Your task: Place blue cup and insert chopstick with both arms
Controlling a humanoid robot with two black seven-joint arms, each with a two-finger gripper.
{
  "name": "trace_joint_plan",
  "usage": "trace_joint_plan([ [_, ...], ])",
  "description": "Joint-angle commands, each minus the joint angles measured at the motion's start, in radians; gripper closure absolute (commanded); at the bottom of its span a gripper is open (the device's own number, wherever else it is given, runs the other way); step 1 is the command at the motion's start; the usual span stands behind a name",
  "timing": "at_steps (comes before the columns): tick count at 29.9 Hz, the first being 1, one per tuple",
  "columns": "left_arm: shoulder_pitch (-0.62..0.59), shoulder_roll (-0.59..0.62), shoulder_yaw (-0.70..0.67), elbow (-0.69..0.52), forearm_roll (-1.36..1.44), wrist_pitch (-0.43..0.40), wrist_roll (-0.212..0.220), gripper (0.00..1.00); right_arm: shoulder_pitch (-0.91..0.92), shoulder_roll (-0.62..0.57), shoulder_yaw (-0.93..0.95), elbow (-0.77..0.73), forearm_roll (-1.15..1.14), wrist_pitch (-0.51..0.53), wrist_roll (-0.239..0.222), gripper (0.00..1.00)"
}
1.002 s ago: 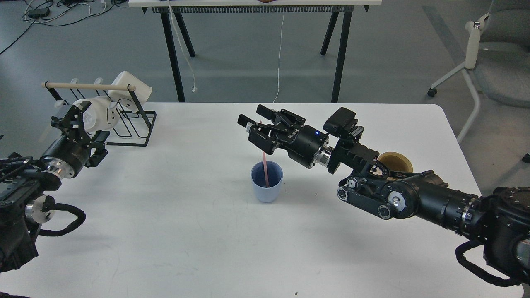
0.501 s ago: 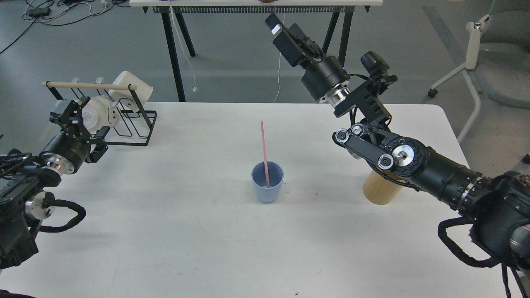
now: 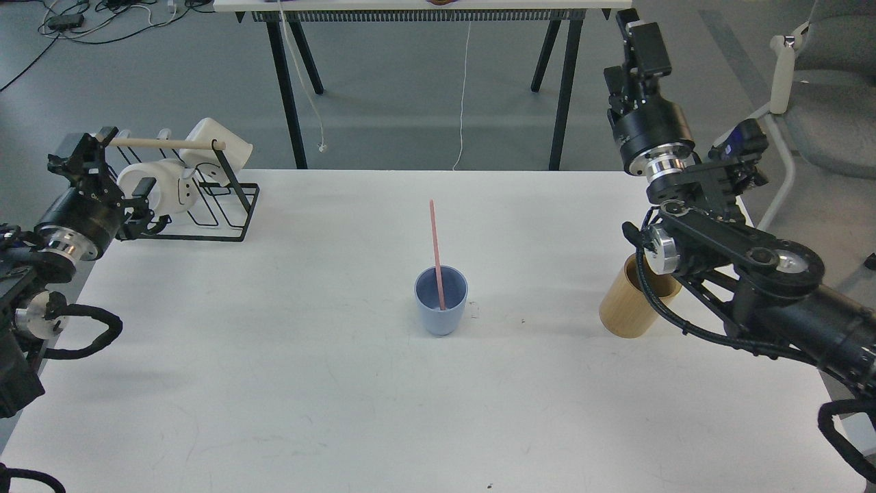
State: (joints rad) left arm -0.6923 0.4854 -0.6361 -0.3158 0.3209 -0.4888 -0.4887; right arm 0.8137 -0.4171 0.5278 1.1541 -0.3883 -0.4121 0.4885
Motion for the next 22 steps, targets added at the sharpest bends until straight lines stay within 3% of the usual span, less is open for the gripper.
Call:
trace_joint_plan([
  [1, -0.049, -0.005, 0.012, 0.0, 0.0, 0.0, 0.0, 0.0, -0.024, -0.074, 0.03, 0.079, 0.092, 0.18, 0.0, 0.01],
  [5, -0.096, -0.013, 0.016, 0.0, 0.0, 0.0, 0.0, 0.0, -0.082, -0.068, 0.09, 0.072, 0.101, 0.45, 0.0, 0.01],
  [9, -0.111, -0.053, 0.018, 0.0, 0.001, 0.0, 0.0, 0.0, -0.106, -0.068, 0.097, 0.0, 0.179, 0.804, 0.0, 0.01],
  [11, -0.112, -0.062, 0.021, 0.0, 0.001, 0.0, 0.0, 0.0, -0.114, -0.066, 0.101, -0.049, 0.207, 0.901, 0.0, 0.01],
  [22, -0.101, -0.082, 0.019, 0.0, 0.003, 0.0, 0.0, 0.0, -0.123, -0.031, 0.216, -0.088, 0.213, 0.901, 0.0, 0.01],
])
